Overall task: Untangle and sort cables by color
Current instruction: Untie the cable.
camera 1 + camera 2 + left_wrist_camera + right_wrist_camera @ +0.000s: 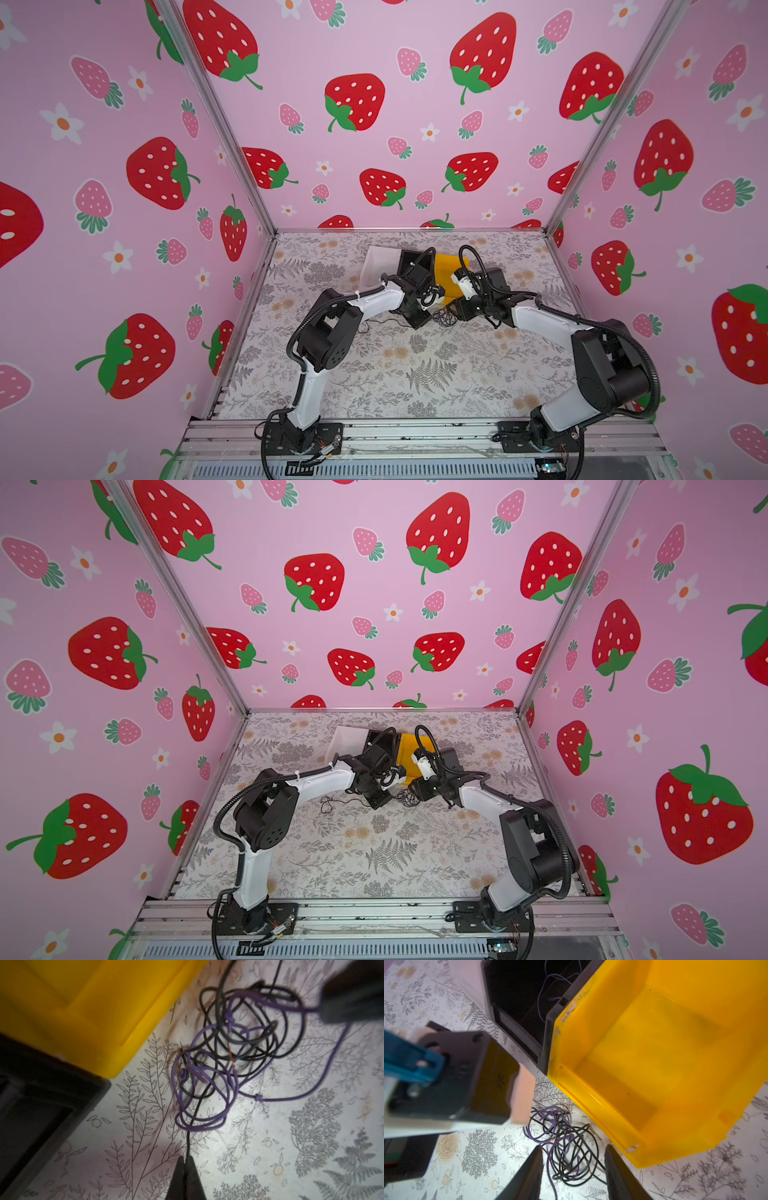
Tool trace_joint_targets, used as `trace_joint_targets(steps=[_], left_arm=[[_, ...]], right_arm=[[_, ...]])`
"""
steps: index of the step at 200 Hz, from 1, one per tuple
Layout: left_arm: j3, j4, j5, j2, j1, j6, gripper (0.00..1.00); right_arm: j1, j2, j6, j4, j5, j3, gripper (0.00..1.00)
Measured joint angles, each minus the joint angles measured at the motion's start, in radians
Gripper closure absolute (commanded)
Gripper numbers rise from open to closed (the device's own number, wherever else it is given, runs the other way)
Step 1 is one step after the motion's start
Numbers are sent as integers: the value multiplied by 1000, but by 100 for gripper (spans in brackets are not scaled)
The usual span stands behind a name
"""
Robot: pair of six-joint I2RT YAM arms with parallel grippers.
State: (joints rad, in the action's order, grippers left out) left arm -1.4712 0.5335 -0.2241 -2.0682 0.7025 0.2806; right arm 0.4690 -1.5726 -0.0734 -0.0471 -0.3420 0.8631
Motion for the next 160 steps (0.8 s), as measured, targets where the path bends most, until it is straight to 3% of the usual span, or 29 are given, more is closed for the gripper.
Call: trace_joint_targets(steps=[40,76,126,160], left_arm=[[32,-13,0,72,7,5,100],[50,-25,0,130,11,9,100],[74,-28,6,195,19,16,100],[74,-26,17,251,19,34,100]], right_arm=[[10,-63,-27,26,-21,-1,54],[11,-82,-58,58,-17,-25,65],[11,-82,-85,100,-32,-37,92],[3,-78,-84,108,-33,-54,97]])
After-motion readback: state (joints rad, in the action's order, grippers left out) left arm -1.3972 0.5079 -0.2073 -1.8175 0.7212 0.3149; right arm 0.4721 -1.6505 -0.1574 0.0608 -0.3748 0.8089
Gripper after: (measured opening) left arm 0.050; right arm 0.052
